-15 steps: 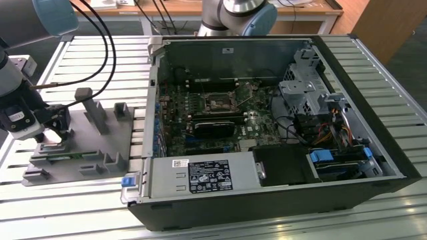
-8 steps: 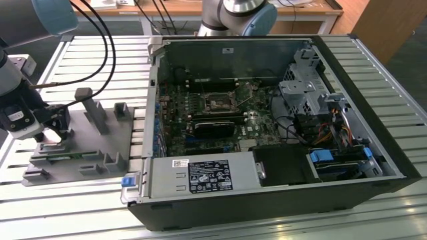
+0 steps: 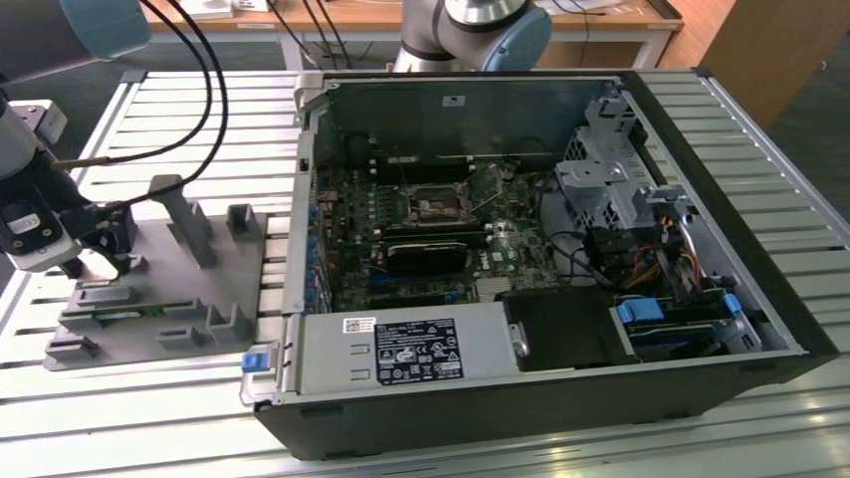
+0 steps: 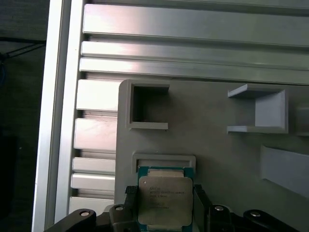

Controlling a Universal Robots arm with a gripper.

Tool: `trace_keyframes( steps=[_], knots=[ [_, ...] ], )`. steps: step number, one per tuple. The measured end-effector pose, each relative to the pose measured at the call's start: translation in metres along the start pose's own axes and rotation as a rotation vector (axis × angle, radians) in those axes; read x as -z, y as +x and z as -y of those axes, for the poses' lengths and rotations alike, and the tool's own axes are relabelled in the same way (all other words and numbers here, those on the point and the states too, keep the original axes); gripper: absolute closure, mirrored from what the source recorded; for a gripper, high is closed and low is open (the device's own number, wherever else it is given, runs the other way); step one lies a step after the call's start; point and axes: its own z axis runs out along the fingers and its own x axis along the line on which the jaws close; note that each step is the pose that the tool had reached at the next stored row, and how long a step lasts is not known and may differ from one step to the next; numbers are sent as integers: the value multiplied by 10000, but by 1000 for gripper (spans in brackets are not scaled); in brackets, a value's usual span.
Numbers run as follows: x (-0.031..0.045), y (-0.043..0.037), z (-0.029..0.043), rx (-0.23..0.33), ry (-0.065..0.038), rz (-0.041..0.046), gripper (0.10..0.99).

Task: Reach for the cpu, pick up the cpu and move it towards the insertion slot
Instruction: 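Pick up the cpu and move it towards the insertion slot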

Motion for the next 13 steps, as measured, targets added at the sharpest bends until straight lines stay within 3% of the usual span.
trace_keyframes(
  steps=[13],
  knots=[
    [194, 1, -9, 0, 0, 0, 545]
  ],
)
